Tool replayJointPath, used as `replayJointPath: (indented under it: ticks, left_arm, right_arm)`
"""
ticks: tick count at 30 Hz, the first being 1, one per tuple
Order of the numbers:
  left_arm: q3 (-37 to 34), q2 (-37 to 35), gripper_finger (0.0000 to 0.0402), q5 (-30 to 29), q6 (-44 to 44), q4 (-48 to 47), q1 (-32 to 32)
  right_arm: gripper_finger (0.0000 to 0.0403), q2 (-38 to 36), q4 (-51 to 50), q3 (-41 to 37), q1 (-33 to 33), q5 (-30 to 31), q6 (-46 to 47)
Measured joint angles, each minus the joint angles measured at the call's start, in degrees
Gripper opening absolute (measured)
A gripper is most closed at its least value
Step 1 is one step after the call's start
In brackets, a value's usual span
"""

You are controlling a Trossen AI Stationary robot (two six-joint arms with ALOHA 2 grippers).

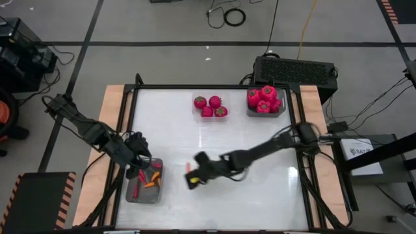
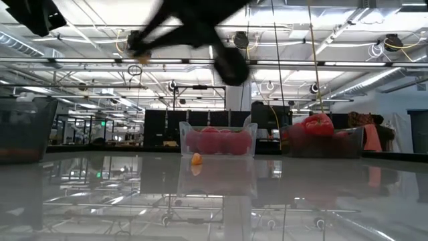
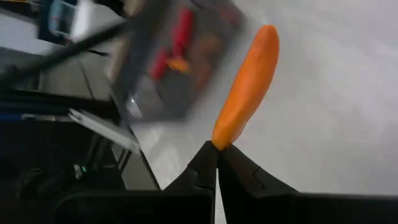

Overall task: Sort produce into baskets
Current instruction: Put the yellow chili into the bottom gray bin

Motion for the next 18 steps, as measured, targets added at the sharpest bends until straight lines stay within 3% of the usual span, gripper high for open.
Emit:
replayJointPath:
  ticks: [7,13,18]
  left_arm:
    - [0.00,-2.08,0.0183,0.27,5.47,-2.89,0.55]
    - [0.00,-3.56,0.0183,0.29,7.72,-6.87,0.55]
    - [-0.04,-4.20,0.0183,0.34,9.06,-7.81,0.53]
  right_arm:
    - [0.0000,18.09,-0.08,27.25,-5.07,-2.89,-13.31]
    - [0.0000,31.49,-0.26,46.29,-5.92,-4.40,-15.44]
    - [0.0000,34.44,5.24,45.46,-5.99,-4.20,-9.73]
